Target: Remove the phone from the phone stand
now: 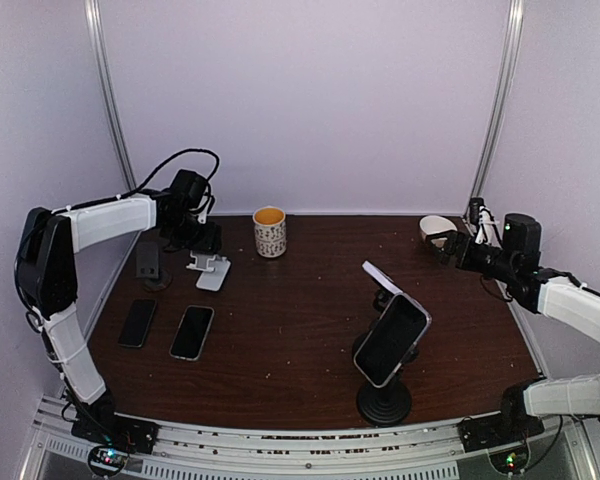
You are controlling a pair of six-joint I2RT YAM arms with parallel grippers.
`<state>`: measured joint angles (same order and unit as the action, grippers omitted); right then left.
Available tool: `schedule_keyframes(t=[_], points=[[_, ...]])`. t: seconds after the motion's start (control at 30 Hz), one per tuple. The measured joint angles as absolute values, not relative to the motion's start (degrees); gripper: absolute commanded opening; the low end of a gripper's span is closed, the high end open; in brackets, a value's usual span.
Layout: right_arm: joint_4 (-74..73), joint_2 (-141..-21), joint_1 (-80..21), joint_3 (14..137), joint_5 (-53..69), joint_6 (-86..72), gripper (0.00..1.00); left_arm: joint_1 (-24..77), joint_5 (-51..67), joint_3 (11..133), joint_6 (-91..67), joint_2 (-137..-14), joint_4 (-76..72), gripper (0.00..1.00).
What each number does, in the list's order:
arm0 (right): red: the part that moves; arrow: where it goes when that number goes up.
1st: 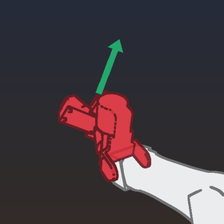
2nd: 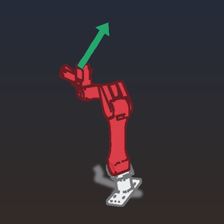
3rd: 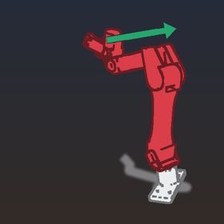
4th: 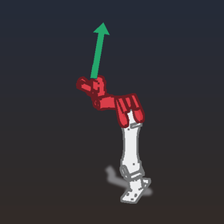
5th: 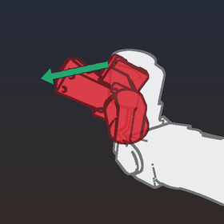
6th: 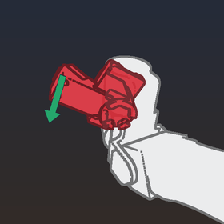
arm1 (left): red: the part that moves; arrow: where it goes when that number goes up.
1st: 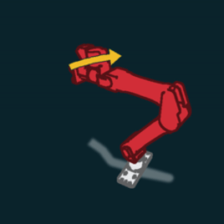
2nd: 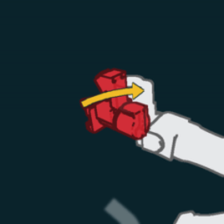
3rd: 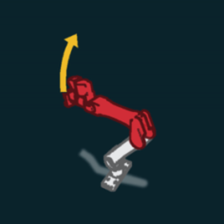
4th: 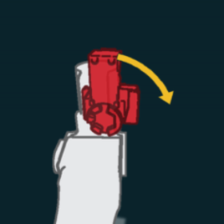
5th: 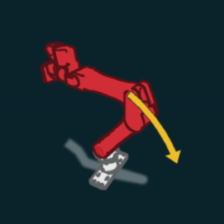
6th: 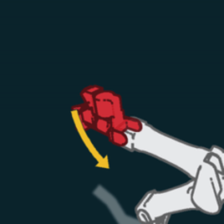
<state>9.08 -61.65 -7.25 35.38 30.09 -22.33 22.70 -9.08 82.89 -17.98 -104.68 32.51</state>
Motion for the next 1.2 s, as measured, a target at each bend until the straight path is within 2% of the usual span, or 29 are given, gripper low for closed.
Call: schedule_keyframes(t=[0.1, 0.27, 0.3, 0.6, 0.9, 1.2], points=[[9.3, -62.3, -7.2, 35.4, 30.3, -22.4, 1.0, 22.7, -9.1, 84.1, -18.2, -106.2, 32.0, 0.5], [9.3, -62.5, -7.2, 35.3, 30.5, -22.4, 1.0, 22.7, -8.9, 84.8, -18.7, -107.2, 31.5, 0.52], [9.3, -62.5, -7.2, 35.3, 30.5, -22.4, 1.0, 22.7, -9.0, 84.8, -18.9, -107.4, 31.5, 0.55], [9.3, -62.5, -7.2, 35.4, 30.6, -22.3, 1.0, 22.7, -8.8, 84.8, -19.9, -107.4, 31.6, 0.97], [9.3, -61.9, -7.2, 35.3, 30.7, -22.3, 1.0, 22.7, -8.7, 84.4, -19.8, -104.0, 31.6, 0.98], [9.2, -59.1, -7.2, 35.3, 31.0, -23.0, 1.0, 24.4, -8.9, 80.4, -16.6, -90.5, 28.7, 0.98]])
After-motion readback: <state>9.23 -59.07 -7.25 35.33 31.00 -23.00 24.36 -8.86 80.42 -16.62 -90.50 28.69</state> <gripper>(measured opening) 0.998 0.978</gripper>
